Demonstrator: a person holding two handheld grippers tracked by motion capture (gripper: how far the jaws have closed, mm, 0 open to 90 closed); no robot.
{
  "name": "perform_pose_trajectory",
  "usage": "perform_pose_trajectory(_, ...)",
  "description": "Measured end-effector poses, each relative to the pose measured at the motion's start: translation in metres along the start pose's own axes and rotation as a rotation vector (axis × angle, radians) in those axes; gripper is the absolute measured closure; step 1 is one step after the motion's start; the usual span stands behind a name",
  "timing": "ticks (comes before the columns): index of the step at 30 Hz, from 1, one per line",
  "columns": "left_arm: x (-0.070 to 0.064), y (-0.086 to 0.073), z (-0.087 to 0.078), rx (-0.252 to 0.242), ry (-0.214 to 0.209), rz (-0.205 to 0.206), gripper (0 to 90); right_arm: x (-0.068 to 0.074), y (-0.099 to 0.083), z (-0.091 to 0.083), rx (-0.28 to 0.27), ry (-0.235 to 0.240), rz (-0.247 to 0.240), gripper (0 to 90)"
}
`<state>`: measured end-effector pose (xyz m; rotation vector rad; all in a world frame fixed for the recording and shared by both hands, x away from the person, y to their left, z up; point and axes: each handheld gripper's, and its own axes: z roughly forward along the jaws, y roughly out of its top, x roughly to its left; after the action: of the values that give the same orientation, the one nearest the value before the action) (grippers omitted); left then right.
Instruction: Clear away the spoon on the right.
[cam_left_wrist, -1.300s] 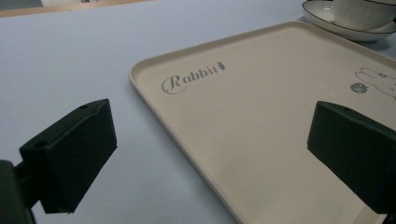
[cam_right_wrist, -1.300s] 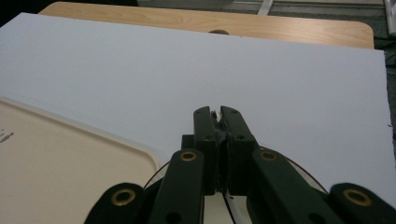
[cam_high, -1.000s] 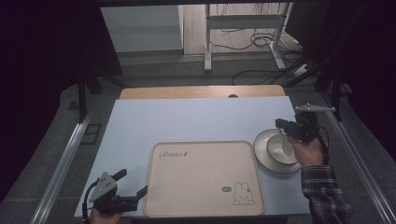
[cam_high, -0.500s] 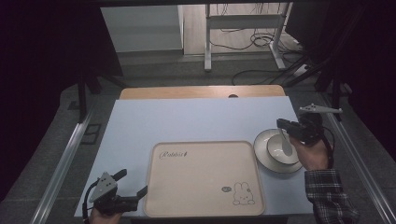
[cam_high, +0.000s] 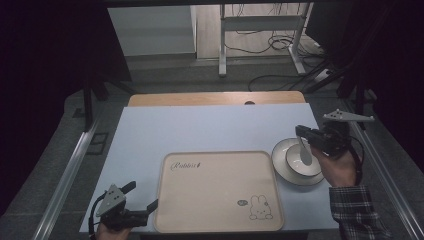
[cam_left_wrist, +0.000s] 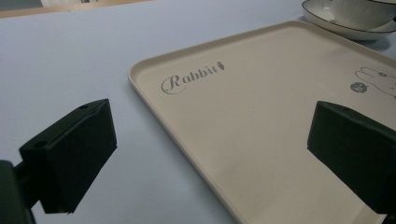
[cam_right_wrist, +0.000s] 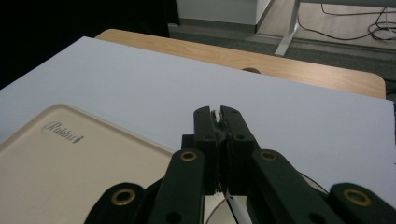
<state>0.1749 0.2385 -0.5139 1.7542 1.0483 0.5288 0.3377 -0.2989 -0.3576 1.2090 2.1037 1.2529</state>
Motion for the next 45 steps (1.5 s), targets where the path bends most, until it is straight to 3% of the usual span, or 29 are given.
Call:
perform_pose_trajectory(18, 0.000, 0.000, 0.000, -0.002, -0.002, 0.001, 1.0, 0.051, 0.002, 0.009, -0.006, 0.111, -0.078, 86.8)
perform_pose_trajectory(35, 0.000, 0.000, 0.000, -0.004, -0.005, -0.005, 1.0, 0.079, -0.027, 0.022, 0.035, 0.201, -0.046, 86.8)
perform_pose_trajectory(45, 0.000, 0.000, 0.000, -0.005, -0.007, -0.005, 1.0, 0.086, -0.053, 0.028, 0.067, 0.218, -0.004, 86.8)
